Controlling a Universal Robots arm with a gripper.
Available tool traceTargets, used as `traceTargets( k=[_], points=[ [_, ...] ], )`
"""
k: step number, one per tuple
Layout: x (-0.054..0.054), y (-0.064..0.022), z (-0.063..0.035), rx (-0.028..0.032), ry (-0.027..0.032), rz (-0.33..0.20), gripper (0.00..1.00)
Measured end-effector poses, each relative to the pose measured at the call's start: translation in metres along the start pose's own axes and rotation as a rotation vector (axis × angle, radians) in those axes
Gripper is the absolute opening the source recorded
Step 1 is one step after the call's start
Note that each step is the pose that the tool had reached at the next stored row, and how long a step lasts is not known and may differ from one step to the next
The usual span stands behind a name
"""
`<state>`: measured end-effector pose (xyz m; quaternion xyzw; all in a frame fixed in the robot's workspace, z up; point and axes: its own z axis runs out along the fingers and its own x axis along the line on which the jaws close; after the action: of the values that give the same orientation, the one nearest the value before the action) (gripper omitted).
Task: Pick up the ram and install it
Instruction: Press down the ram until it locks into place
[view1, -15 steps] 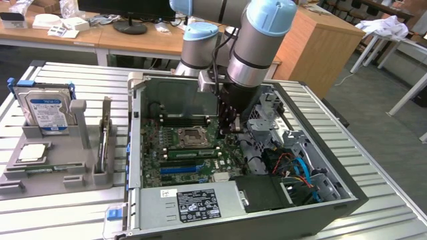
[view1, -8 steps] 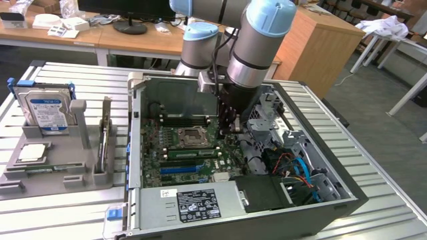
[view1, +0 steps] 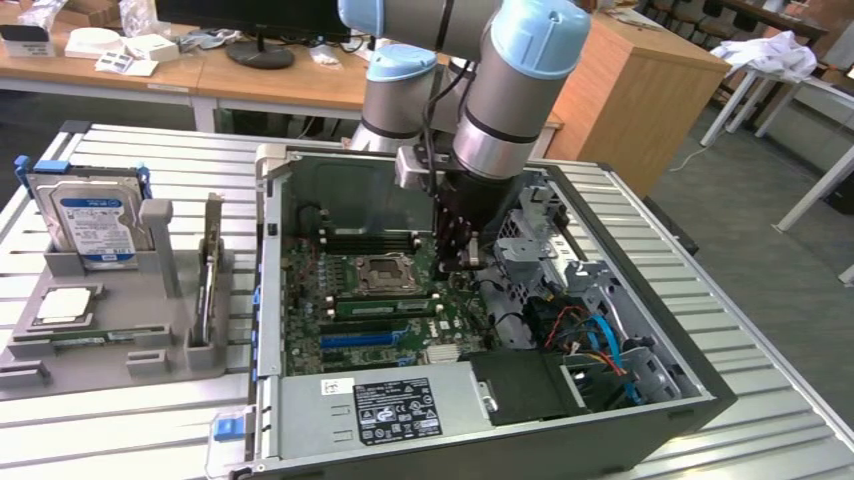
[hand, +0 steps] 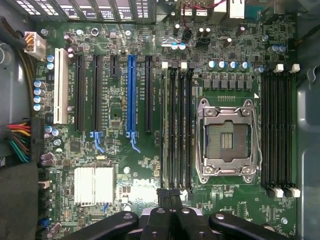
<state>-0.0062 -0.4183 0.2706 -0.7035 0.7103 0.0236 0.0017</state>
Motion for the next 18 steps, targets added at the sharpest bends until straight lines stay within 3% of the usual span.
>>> traceTargets(
  k=[18],
  points=[
    [-0.0001,-0.0097,0.0007,0.0001,-0.0004,0.0,0.11]
  ],
)
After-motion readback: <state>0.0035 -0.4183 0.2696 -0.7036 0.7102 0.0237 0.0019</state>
